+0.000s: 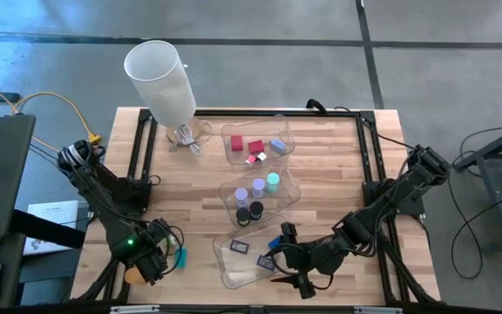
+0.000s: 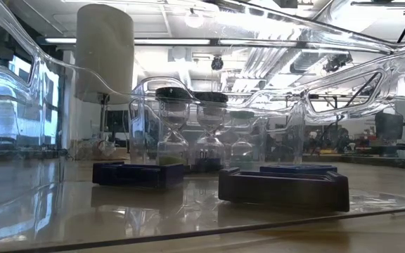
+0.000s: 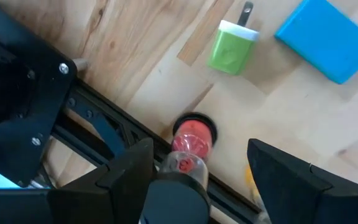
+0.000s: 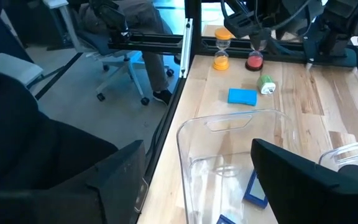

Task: Pick & Place Office items
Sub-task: Put the pink hourglass into the middle transparent bin

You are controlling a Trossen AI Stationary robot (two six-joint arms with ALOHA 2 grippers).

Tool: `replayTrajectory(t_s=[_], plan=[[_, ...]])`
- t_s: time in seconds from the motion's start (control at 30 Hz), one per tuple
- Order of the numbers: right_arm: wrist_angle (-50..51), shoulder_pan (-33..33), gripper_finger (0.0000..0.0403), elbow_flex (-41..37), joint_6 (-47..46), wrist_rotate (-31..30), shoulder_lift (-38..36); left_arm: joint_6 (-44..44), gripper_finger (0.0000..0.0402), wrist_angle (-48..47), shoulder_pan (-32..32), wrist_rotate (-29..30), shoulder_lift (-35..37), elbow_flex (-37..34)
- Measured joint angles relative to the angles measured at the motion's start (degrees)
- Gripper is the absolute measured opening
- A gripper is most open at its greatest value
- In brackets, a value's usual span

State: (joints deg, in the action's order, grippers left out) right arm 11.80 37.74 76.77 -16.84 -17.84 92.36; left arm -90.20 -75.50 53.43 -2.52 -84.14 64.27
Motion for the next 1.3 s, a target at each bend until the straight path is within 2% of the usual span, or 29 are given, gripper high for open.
replayTrajectory(t_s=[0.23,0.5,0.7,0.93,1.3], plan=[[-0.07,0.00,0.0284,0.00,0.03,0.04,0.00,0.76,0.0287,-3.60,-0.90,-1.25,-1.93,-0.75],[-0.13,0.00,0.0284,0.00,-1.21,0.04,0.02,3.16,0.0289,-3.09,-2.12,0.67,-1.84,-0.75],[-0.18,0.02,0.0284,0.00,-2.82,0.03,0.02,3.24,0.0289,-2.72,-3.08,-4.57,-1.84,-0.75],[-0.20,0.02,0.0284,0.00,-2.83,0.02,0.02,3.83,0.0289,-2.70,-2.05,-7.27,-1.84,-0.75],[-0.20,0.00,0.0284,0.00,-2.43,0.02,0.02,1.78,0.0289,-2.70,0.73,-7.92,-1.84,-0.75]])
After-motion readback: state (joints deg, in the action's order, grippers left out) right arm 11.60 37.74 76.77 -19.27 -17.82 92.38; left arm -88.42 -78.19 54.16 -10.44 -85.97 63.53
